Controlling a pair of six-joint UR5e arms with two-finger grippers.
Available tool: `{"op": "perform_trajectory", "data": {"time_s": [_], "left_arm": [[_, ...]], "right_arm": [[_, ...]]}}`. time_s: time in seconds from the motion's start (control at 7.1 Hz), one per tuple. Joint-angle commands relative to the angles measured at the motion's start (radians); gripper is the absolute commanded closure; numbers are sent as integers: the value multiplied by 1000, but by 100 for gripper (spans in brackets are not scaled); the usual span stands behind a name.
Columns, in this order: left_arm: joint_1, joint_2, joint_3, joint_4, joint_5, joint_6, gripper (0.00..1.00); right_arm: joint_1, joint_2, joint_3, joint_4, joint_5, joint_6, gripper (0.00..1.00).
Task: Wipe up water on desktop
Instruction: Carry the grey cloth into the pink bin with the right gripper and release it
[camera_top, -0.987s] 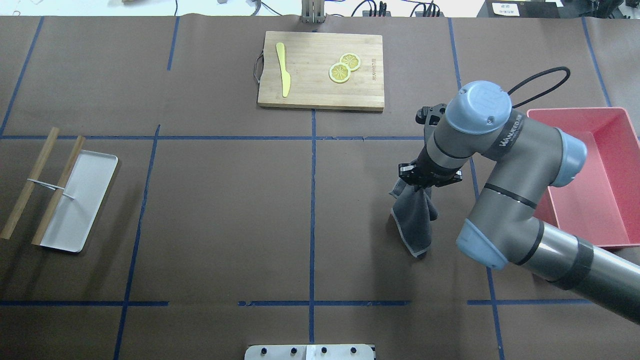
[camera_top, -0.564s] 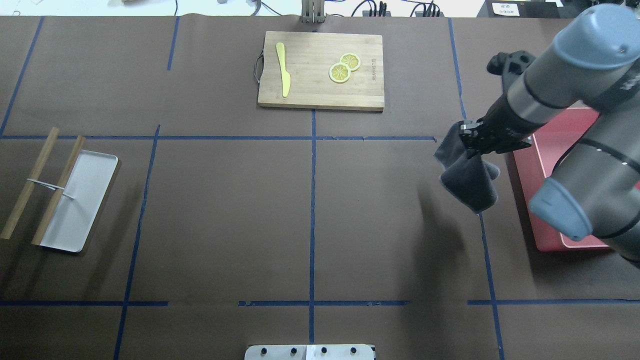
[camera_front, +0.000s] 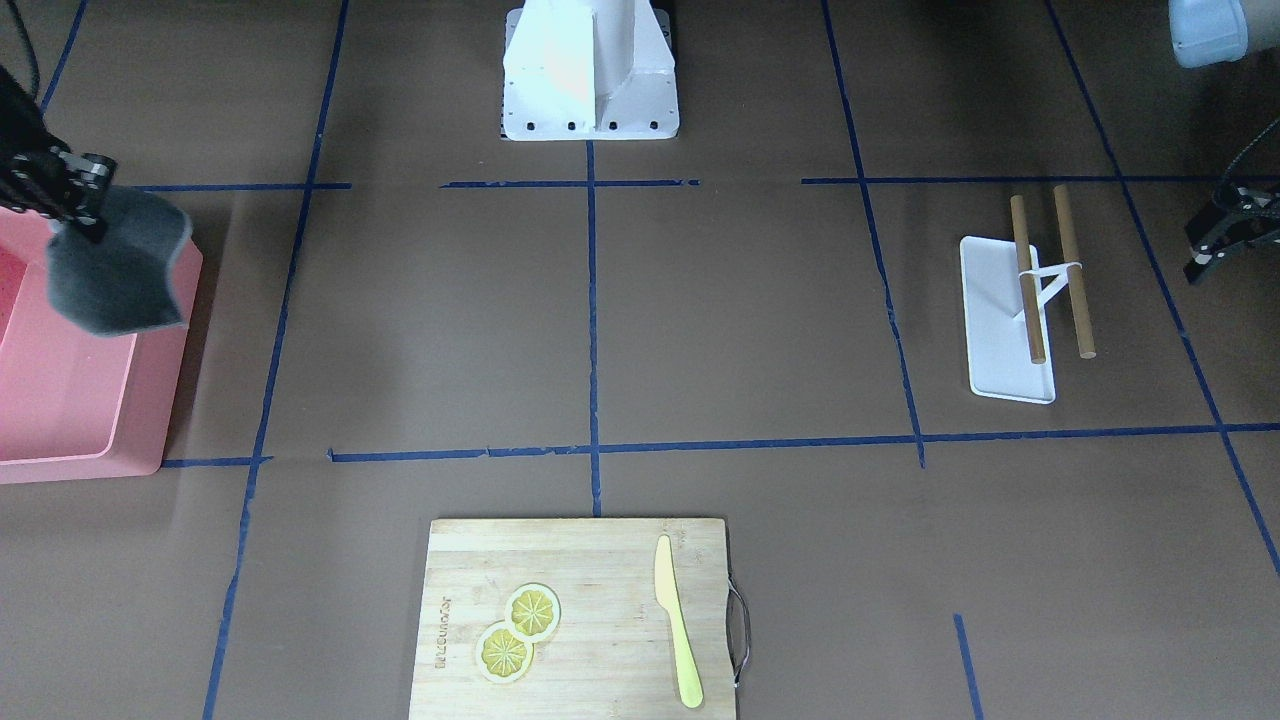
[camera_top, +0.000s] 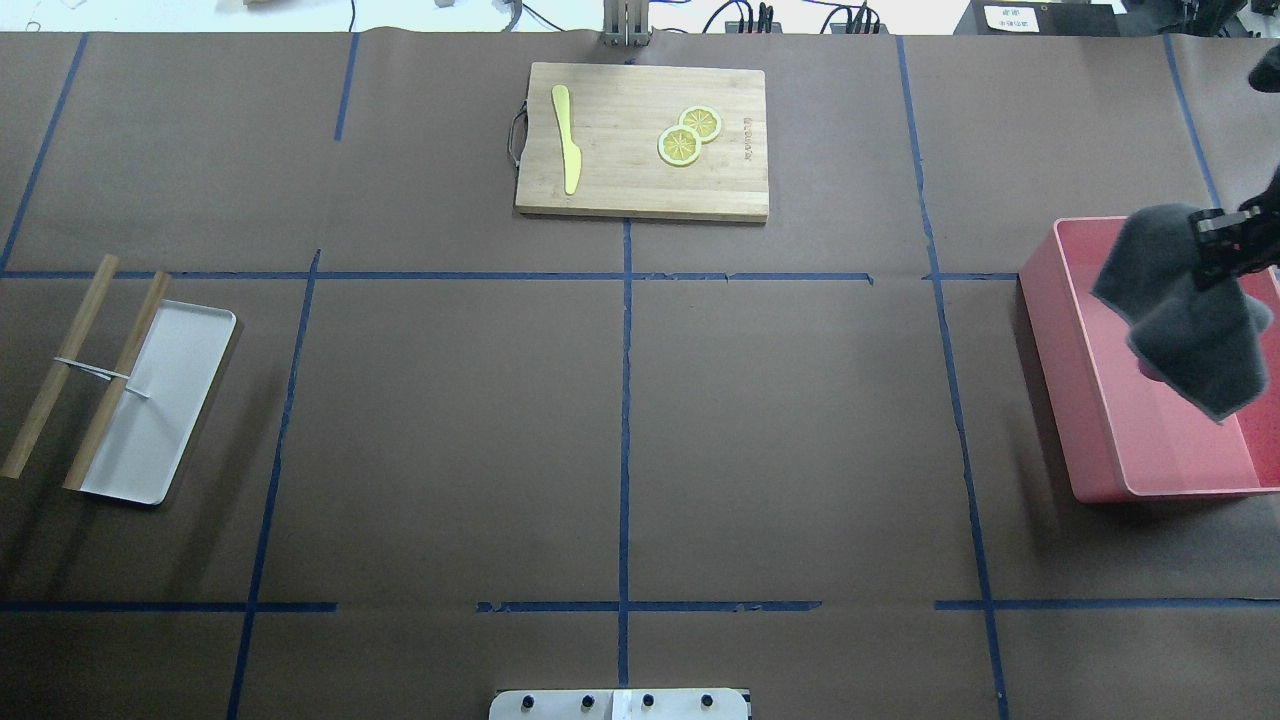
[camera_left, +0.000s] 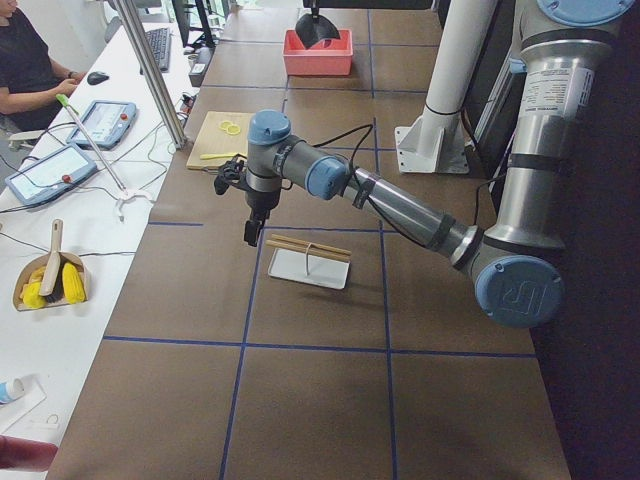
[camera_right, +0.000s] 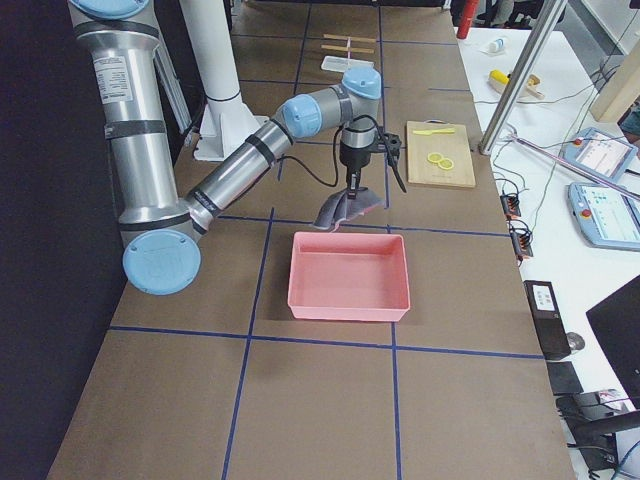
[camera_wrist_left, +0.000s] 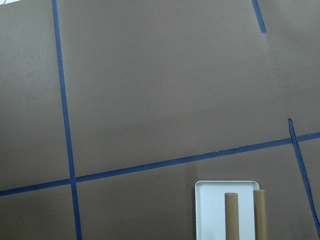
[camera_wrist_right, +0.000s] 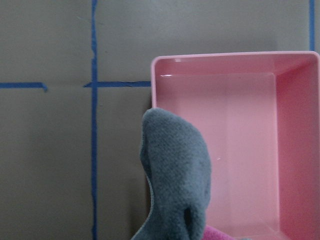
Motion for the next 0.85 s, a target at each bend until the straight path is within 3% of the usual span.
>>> {"op": "perform_trajectory", "data": {"time_s": [0.0, 0.28, 0.42, 0.56, 0.7], "left_arm": [[-1, 13, -11, 0, -1, -1, 0], [-1, 15, -25, 0, -22, -22, 0], [-1, 16, -27, 0, -32, -27, 0], [-1, 16, -28, 0, -33, -27, 0], [-1, 16, -28, 0, -36, -27, 0]], "right_arm": [[60, -62, -91, 15, -3, -187, 94], [58, -57, -182, 91, -3, -191, 90], [58, -61, -216, 133, -1, -187, 55], [58, -58, -219, 138, -1, -179, 1], [58, -53, -218, 138, 0, -176, 0]]}}
